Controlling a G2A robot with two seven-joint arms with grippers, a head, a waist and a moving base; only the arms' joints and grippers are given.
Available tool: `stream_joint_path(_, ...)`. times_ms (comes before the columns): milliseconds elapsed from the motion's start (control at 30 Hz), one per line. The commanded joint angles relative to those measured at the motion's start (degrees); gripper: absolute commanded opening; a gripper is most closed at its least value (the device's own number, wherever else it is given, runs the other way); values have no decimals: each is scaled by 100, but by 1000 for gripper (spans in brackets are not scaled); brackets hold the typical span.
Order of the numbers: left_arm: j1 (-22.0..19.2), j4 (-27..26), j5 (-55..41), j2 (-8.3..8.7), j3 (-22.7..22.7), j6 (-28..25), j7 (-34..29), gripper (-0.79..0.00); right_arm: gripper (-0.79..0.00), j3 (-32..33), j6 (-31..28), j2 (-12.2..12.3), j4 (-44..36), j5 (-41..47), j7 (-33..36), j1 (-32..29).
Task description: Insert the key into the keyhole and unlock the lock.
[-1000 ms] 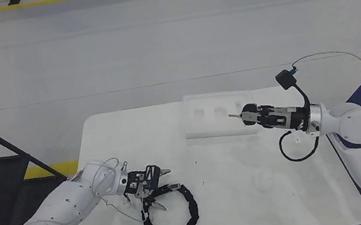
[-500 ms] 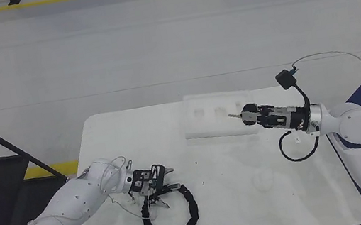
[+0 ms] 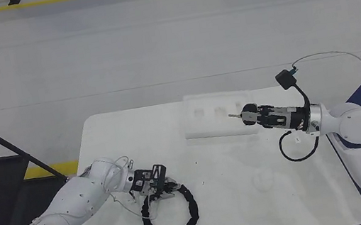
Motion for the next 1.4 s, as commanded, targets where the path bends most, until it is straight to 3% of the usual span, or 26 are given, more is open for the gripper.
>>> stream_joint_path(0,-12,-1,44,6,-9,-20,58,-785,-785,0,0,0,0,0,0,0)
stream_joint_path(300,-132,-306,-116,108,-204,-270,188,-785,-785,0,0,0,0,0,0,0)
stream_joint_path(633,-222,-1518,-1099,535,-876,-467,-8,-785,-785,-18,40,0,-22,-39,-32,-23)
stream_joint_path(900,-115,-2395,-1741,805,-1587,-407,-294,-785,-785,-279,1206,49,-628,-517,514,58)
stream_joint_path(1167,-119,-2780,-1936,678,-1755,-32,-1004,-785,-785,-244,1981,111,-1416,-673,691,-73)
stream_joint_path(1367,-244,-2660,-1768,428,-1636,354,-868,-785,-785,-207,2035,144,-1687,-767,673,-163)
